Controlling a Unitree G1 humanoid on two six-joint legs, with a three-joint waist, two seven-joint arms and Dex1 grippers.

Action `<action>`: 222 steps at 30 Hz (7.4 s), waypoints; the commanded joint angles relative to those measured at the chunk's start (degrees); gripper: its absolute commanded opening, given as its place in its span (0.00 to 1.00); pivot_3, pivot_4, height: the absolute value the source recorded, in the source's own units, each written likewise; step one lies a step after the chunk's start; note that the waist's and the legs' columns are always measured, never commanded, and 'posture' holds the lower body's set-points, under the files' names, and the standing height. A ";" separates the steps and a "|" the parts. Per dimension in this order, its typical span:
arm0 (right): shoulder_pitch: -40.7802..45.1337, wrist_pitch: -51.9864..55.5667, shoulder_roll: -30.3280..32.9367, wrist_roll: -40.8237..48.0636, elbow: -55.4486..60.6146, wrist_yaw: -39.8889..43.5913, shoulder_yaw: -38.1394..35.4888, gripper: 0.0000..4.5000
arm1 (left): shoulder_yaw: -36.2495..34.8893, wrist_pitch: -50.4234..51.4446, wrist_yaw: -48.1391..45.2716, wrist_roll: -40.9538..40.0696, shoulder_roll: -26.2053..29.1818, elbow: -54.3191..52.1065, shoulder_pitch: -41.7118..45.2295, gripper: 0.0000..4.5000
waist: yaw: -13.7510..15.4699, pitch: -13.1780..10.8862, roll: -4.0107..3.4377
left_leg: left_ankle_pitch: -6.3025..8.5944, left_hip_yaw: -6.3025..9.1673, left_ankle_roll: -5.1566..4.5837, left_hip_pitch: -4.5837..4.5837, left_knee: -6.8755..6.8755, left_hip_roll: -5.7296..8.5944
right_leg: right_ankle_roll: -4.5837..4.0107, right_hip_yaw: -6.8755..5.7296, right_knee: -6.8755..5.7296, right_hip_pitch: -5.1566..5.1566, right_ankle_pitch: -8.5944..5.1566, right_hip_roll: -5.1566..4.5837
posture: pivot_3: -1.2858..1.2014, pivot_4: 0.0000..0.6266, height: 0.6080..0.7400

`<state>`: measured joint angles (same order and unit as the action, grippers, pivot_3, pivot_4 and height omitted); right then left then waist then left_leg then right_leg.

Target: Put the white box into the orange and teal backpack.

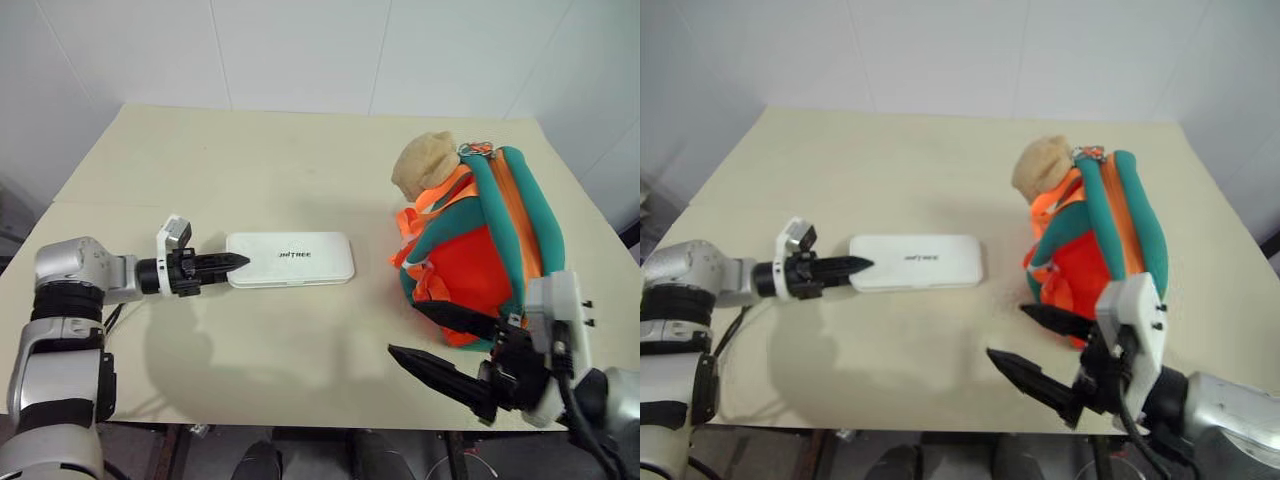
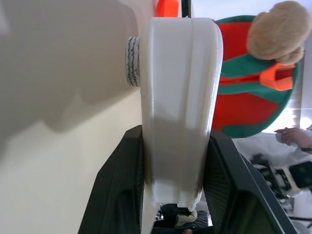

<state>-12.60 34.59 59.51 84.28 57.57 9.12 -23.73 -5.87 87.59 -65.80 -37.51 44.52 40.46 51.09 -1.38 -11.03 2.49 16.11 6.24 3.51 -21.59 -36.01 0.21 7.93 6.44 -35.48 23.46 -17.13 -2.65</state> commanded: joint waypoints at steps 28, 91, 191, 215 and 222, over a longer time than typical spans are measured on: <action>30.76 1.36 -31.24 -54.38 -28.92 -14.70 22.14 1.00 | -9.20 4.91 12.54 -22.16 11.64 -7.84 -1.35 0.28 | -0.30 -0.01 0.00 | -0.06 0.06 0.11 0.07 -0.04 0.02 | -0.10 -0.06 -0.34 0.10 -0.06 0.02 | 0.52 0.24 1.00; 28.74 9.04 -26.49 -34.15 -16.42 26.33 10.03 0.11 | -11.27 4.01 15.53 -17.70 9.04 -7.92 -1.38 0.28 | -0.77 -0.04 -0.06 | -0.16 -0.08 0.29 0.07 0.60 -0.04 | -0.20 -0.32 -0.33 0.39 -0.11 -0.07 | 0.52 0.24 1.00; 38.07 -1.96 -4.87 -35.47 -36.61 75.49 18.16 0.11 | -5.47 -40.22 -23.52 -11.97 9.80 -34.84 -2.47 0.28 | -0.26 -0.15 -0.22 | 0.15 -0.18 0.10 0.01 -0.06 -0.19 | -0.19 -0.41 -0.20 0.20 -0.11 0.00 | 0.52 0.24 1.00; 40.29 -1.37 -7.47 -38.10 -36.99 74.39 20.42 0.11 | 14.55 -43.95 -12.90 6.20 -0.77 -39.44 6.82 0.28 | -0.06 -0.15 -0.23 | 0.17 -0.19 0.07 0.04 -0.21 -0.15 | -0.18 -0.41 -0.23 0.10 -0.10 0.01 | 0.52 0.24 1.00; 41.09 -1.78 -9.55 -39.61 -37.28 72.93 21.87 0.11 | 18.63 -43.19 -6.45 10.83 -9.35 -39.76 9.96 0.28 | -0.03 -0.15 -0.23 | 0.17 -0.17 0.07 0.04 -0.41 -0.10 | -0.07 -0.40 -0.28 -0.01 -0.05 -0.01 | 0.52 0.24 1.00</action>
<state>27.97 33.63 50.21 45.09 19.75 82.92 -1.96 12.40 44.83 -71.71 -26.14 35.67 3.69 59.18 -1.41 -11.19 2.26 16.28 6.07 3.58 -21.55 -36.42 0.11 7.86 6.05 -35.76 23.46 -17.17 -2.65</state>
